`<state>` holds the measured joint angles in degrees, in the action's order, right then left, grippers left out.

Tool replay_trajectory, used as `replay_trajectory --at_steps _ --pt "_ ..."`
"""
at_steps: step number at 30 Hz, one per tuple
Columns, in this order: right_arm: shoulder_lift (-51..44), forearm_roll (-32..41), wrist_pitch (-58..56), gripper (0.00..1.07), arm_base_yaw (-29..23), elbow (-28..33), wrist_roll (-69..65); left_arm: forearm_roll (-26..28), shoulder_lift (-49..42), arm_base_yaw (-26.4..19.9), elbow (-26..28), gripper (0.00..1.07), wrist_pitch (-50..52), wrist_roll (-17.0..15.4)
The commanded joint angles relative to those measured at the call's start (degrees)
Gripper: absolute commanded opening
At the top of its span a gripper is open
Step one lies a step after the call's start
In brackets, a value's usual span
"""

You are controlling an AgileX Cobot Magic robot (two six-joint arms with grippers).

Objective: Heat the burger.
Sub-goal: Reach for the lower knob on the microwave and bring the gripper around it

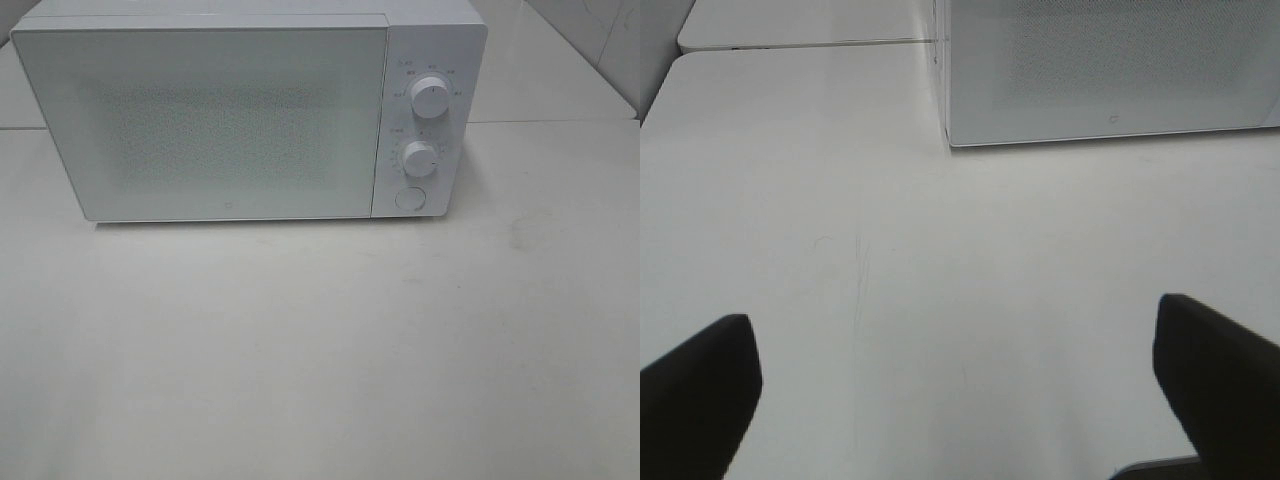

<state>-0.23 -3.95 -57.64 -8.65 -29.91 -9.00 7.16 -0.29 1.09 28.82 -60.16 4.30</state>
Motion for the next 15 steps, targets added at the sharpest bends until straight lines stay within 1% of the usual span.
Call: replay_trajectory --at_steps 1,7,9,10,11,13,14,15 --pt "0.9 0.1 3.4 0.75 0.5 -0.7 0.7 0.1 -1.4 -0.1 -0.2 1.00 0.7 -0.3" --pt "6.0 0.1 9.4 0.75 0.5 -0.5 0.7 0.1 -1.4 -0.1 -0.2 1.00 0.7 -0.3" --pt "10.0 0.0 13.3 0.75 0.5 -0.5 0.7 0.1 -1.4 -0.1 -0.2 1.00 0.7 -0.3" --pt "10.0 0.0 13.3 0.75 0.5 -0.5 0.7 0.1 -1.4 -0.1 -0.2 1.00 0.7 -0.3" --pt "13.1 0.0 16.0 0.75 0.5 -0.5 0.7 0.1 -1.4 -0.1 -0.2 1.00 0.7 -0.3" --pt "14.3 0.0 17.1 0.75 0.5 -0.5 0.7 0.1 -1.4 -0.1 -0.2 1.00 0.7 -0.3" --pt "17.5 0.0 19.8 0.75 0.5 -0.5 0.7 0.1 -1.4 -0.1 -0.2 1.00 0.7 -0.3" --pt "18.7 0.0 21.0 0.75 0.5 -0.5 0.7 0.1 -1.4 -0.1 -0.2 1.00 0.7 -0.3"
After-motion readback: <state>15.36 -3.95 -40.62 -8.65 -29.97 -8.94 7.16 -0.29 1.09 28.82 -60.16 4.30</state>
